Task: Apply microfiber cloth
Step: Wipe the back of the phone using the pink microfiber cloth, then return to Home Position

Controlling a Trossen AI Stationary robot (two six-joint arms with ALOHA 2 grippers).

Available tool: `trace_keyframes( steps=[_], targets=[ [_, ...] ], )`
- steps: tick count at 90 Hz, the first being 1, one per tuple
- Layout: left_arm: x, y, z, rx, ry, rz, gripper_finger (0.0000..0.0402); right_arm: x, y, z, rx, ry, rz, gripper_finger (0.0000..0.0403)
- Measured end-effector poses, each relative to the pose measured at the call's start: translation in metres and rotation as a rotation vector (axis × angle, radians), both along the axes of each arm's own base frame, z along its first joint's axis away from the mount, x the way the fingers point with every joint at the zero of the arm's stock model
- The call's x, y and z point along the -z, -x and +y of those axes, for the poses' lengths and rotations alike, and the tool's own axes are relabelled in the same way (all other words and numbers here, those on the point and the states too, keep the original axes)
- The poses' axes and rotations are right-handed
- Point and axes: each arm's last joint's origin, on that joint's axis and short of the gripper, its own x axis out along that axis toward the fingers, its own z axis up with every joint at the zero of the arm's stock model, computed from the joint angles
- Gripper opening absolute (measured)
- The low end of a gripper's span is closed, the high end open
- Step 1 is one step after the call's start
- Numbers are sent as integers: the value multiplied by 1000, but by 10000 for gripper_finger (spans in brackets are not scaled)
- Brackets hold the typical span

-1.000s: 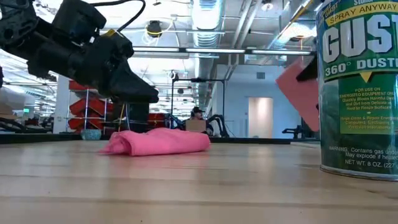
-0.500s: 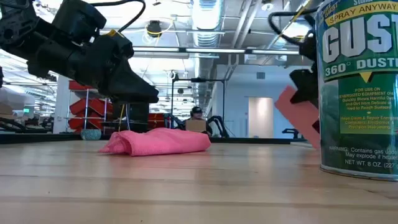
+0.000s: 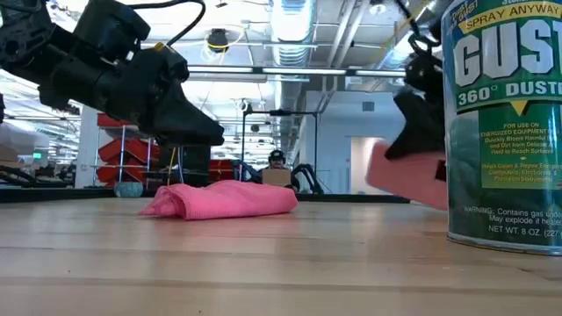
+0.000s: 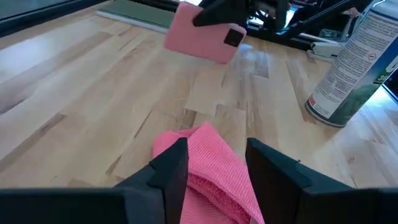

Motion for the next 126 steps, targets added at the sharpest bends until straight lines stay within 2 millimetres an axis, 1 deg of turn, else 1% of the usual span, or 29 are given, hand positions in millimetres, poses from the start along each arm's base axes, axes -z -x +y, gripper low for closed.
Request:
trace_keyframes(
  steps=[18, 35, 42, 54, 66, 71, 76, 85, 88, 91, 98, 101, 104, 112, 120, 126],
  targets=[
    [0, 0, 0, 1, 0, 1, 138, 2, 0, -8, 14, -16, 8, 15],
    [0, 0, 0, 1, 0, 0, 138, 2, -1, -12, 38, -11, 3, 73],
    [0, 0, 0, 0, 4, 0, 138, 1, -1, -14, 39, -1, 8, 89],
    [0, 0, 0, -1, 8, -1, 138, 0, -3, -18, 42, 10, -4, 105],
    [0, 0, 0, -1, 10, -1, 138, -3, -5, -20, 33, 36, -6, 109],
    [0, 0, 0, -1, 9, -1, 138, -4, -6, -22, 30, 48, -3, 105],
    [0, 0, 0, 13, -1, 2, 137, -4, -6, -24, 33, 55, -1, 93],
    [0, 0, -1, 33, -31, 6, 124, -6, -8, -27, 20, 80, 0, 45],
    [0, 0, -1, 36, -37, 7, 113, -7, -9, -27, 1, 89, 0, 24],
    [-2, -2, -1, 45, -48, 3, 98, -9, -11, -27, -20, 100, -2, 12],
    [-8, -7, -3, 127, -84, -19, 47, -15, -15, -26, -90, 105, -35, 7],
    [-12, -9, -5, 184, -100, -35, 25, -20, -17, -26, -123, 109, -49, 4],
    [-16, -9, -6, 235, -106, -52, 13, -25, -18, -26, -152, 114, -56, 2],
    [-29, -10, -9, 302, -136, -113, 5, -41, -17, -25, -224, 133, -91, 1],
    [-43, -2, -9, 333, -183, -153, 1, -61, -9, -22, -327, 143, -154, 0],
    [-53, 7, -9, 347, -205, -159, 0, -76, 1, -21, -389, 158, -190, 0]
  ],
)
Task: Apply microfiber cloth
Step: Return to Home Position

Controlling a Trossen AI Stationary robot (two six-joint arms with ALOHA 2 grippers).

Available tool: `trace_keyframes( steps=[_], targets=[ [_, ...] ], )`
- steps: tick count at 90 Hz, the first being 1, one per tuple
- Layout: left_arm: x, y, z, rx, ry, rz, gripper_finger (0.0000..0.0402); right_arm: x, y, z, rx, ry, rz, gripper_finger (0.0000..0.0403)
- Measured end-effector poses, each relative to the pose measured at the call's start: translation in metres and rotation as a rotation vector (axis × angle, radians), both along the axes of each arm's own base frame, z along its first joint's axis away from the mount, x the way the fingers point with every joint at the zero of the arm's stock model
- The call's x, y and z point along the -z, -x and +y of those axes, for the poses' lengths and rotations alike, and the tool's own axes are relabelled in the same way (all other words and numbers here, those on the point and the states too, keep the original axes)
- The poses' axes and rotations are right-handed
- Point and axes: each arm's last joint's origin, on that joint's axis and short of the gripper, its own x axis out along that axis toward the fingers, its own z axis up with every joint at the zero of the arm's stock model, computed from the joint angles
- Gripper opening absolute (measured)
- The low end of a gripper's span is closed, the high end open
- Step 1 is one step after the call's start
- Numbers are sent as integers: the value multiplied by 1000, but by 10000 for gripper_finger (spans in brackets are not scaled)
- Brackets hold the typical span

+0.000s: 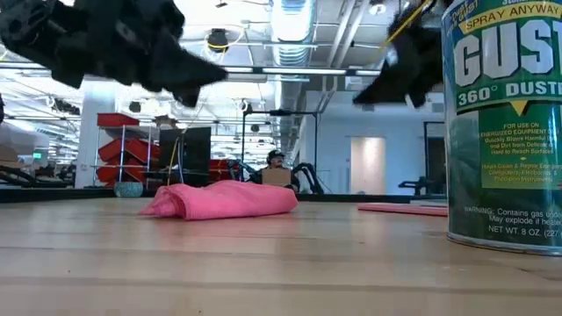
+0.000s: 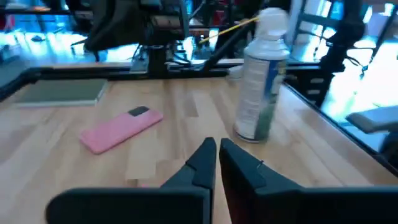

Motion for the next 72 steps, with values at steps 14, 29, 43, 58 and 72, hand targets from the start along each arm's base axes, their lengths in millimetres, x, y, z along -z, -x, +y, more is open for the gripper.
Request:
trace_keyframes(
  steps=[14, 29, 43, 58, 72],
  targets=[
    [-20, 30, 2, 8, -24, 26, 0, -30, 36, 4, -77, 42, -43, 0],
    [-37, 60, 4, 8, -50, -28, 0, -41, 77, 9, -165, 71, -90, 0],
    [-37, 77, 6, 12, -101, -85, 0, -28, 108, 10, -282, 76, -211, 0],
    [-23, 86, 6, 10, -90, -105, 0, -13, 133, 7, -295, 90, -342, 0],
    [-3, 90, 6, 18, -81, -105, 0, -1, 146, 6, -324, 106, -412, 0]
  ],
)
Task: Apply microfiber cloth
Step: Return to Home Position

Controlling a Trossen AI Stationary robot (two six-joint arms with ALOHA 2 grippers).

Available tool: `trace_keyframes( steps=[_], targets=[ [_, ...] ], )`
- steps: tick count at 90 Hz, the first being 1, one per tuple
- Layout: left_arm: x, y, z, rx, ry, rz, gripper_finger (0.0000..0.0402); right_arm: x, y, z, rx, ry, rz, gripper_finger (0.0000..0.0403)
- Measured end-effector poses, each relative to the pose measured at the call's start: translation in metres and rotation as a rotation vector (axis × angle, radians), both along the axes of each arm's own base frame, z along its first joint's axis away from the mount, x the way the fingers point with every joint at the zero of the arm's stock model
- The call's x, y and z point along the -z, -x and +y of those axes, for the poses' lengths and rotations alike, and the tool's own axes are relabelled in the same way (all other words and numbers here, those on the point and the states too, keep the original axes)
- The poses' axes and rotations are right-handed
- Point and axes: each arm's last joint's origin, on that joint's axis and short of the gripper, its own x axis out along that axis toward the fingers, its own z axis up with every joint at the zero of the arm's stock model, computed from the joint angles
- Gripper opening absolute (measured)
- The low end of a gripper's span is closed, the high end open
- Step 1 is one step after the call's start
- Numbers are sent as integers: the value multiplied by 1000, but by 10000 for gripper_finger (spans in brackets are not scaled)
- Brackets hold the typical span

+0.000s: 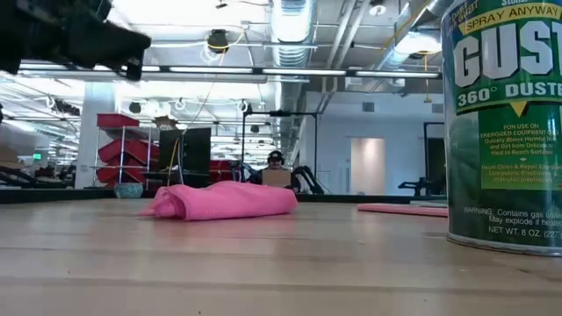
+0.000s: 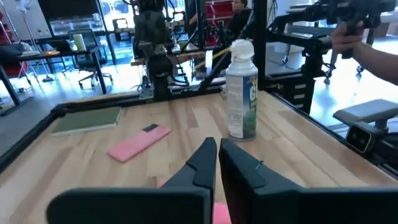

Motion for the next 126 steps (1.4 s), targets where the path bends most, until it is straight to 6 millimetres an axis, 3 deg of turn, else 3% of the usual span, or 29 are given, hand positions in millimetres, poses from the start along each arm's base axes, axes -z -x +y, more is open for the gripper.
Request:
trace_keyframes(
  steps=[30, 64, 82, 126],
  targets=[
    [34, 3, 4, 4, -4, 13, 0, 11, -5, 2, -15, 51, 62, 0],
    [43, 5, 11, 36, -52, 78, 0, 17, -6, 2, -18, 65, 91, 0],
    [46, 5, 12, 41, -47, 104, 0, 51, -15, 4, -23, 60, 103, 0],
    [53, 6, 18, -160, 6, 183, 0, 52, -16, -1, 78, -21, 112, 0]
  ],
)
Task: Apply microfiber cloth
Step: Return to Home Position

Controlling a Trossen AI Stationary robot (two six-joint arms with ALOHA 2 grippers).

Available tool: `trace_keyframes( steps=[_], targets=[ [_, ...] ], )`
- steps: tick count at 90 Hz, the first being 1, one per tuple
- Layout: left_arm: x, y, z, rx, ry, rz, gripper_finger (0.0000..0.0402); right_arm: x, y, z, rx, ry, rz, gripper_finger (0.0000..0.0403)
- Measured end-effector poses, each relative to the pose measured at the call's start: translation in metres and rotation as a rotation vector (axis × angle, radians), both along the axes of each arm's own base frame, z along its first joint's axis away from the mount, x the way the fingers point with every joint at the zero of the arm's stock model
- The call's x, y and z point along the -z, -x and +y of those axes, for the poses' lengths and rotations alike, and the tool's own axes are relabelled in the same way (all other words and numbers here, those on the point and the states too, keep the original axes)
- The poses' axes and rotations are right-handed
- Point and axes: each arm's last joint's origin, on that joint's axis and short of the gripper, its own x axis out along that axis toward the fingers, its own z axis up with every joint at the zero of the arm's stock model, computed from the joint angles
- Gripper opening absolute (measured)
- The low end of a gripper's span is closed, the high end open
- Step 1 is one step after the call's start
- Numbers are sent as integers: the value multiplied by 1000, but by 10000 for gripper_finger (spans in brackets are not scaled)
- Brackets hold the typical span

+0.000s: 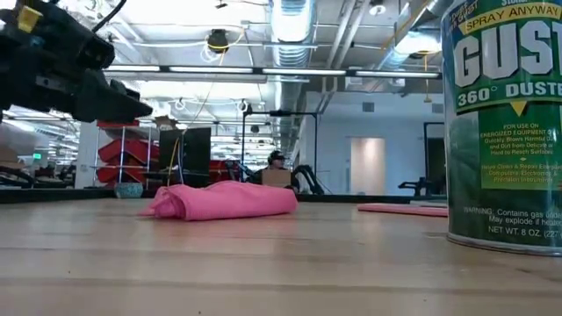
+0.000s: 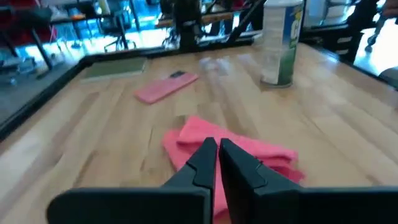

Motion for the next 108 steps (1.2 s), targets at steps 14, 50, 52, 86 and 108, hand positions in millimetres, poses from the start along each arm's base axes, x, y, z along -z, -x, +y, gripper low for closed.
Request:
trace_keyframes(
  steps=[14, 50, 52, 86, 108],
  targets=[
    [4, 1, 0, -34, 95, 37, 0, 0, 0, -2, 22, 3, 4, 0],
    [-9, -1, 0, -21, 44, -94, 0, 1, 0, -4, 44, 19, 14, 0],
    [-11, -1, 0, -16, 32, -111, 0, 1, 0, -4, 44, 15, 13, 0],
    [-21, 20, -5, 79, 41, -228, 0, 2, -1, -4, 42, -4, 18, 0],
    [-25, 23, -6, 75, -29, -284, 0, 8, -6, -3, 42, -44, 81, 0]
  ],
)
